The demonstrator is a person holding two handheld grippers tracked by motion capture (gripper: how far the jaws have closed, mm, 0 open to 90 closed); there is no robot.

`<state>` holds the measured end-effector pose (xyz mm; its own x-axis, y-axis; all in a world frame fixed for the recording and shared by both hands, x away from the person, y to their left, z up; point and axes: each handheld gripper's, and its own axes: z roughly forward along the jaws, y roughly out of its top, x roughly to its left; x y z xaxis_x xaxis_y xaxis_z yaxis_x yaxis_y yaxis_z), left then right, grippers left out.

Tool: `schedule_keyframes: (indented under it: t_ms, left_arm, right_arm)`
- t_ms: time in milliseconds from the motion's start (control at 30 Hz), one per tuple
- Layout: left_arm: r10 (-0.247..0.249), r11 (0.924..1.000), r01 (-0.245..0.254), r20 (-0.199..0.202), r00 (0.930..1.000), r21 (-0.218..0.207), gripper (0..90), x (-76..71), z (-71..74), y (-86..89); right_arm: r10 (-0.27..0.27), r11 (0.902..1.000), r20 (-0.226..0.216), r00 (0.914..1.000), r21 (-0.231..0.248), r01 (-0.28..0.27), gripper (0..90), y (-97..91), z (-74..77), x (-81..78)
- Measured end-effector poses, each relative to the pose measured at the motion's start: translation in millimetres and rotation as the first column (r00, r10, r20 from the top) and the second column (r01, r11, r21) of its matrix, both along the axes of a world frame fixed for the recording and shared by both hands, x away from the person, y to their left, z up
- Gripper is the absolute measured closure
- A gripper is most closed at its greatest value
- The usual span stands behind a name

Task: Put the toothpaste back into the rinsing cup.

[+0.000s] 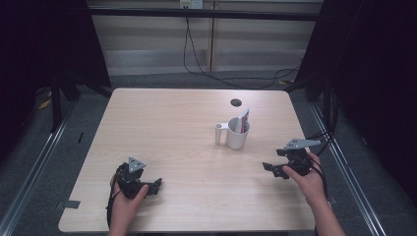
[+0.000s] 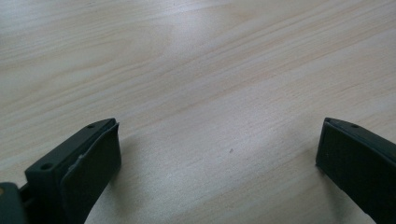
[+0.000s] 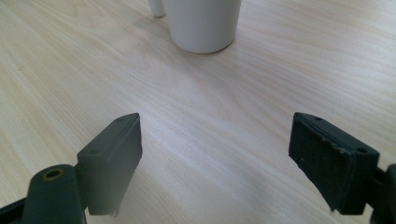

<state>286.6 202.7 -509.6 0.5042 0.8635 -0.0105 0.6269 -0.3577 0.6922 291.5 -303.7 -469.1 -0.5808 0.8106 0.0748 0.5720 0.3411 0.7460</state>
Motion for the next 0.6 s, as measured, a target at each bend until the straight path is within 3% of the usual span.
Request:
schedule_keyframes:
  t_ms: [600]
  left_arm:
    - [0.001, 1.0, -0.001, 0.001, 1.0, 0.0, 0.0, 0.0, -0.1, 0.0]
  right_arm:
    - [0.0, 1.0, -0.018, 0.9998, 0.005, 0.001, 17.1, -2.3, -17.4, -11.7]
